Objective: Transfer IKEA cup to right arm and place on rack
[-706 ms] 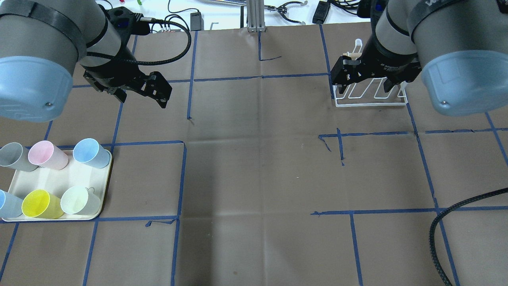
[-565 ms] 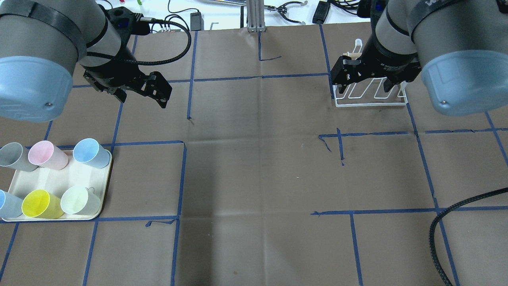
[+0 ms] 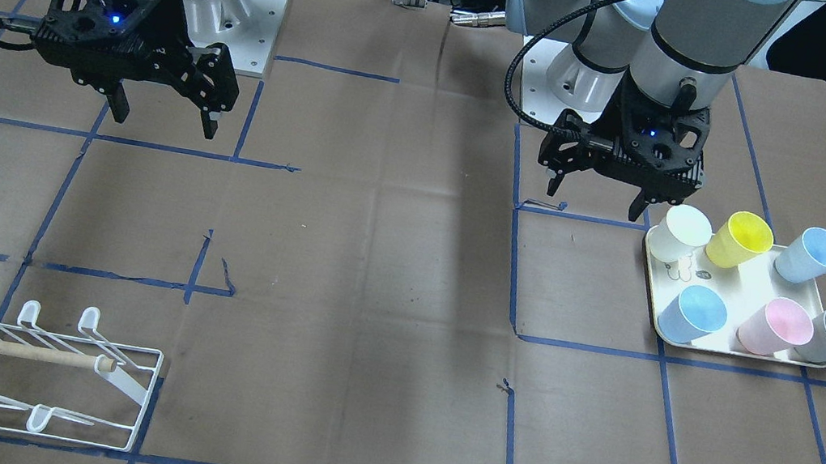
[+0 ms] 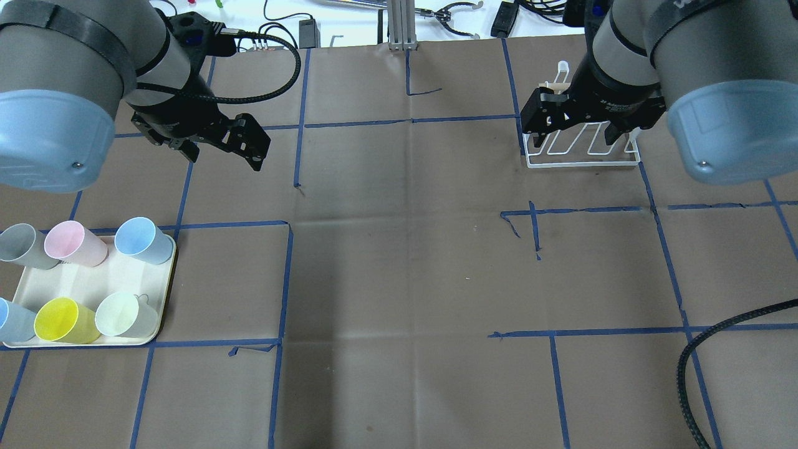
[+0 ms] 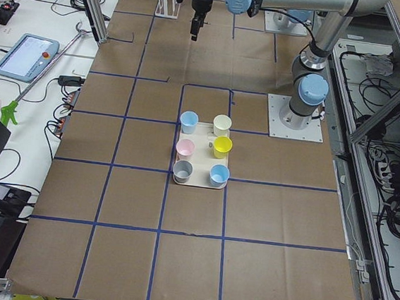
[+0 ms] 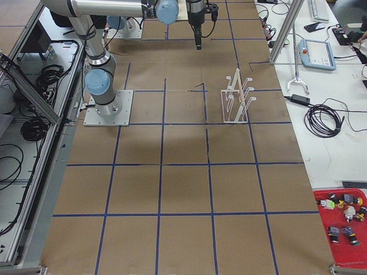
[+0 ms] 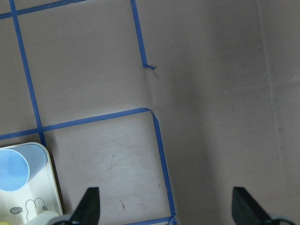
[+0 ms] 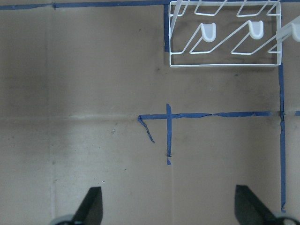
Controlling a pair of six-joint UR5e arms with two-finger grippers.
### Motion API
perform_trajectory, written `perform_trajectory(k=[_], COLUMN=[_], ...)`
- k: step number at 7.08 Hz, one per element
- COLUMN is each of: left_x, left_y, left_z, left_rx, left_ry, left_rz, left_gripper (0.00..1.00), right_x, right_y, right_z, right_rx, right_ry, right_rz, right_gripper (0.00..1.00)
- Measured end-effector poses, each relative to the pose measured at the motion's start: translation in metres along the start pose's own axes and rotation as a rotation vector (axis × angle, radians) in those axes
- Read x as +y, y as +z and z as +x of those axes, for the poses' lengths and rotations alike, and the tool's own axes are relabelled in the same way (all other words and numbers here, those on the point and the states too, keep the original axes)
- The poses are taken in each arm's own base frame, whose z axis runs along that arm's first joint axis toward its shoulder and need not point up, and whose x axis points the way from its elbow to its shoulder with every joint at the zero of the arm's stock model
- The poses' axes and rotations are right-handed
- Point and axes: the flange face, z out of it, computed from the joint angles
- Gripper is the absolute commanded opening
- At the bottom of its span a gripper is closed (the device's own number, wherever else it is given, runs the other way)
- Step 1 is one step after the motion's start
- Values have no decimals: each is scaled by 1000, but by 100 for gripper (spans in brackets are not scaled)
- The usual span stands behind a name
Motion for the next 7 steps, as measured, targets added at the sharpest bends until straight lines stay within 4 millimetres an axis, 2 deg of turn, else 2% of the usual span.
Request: perform_trajectory(k=[5, 7], left_x=[5, 8], left_y=[3, 9], left_z=[0, -8], left_rx=[0, -2], left_ry=[4, 7], left_rz=[-8, -23], left_gripper=[99, 99], right_x=[-2, -2], right_y=[4, 5], right_z=[0, 0], right_rx=[0, 0], right_ry=[1, 1], right_rz=[-3, -4], right_gripper=[100, 100])
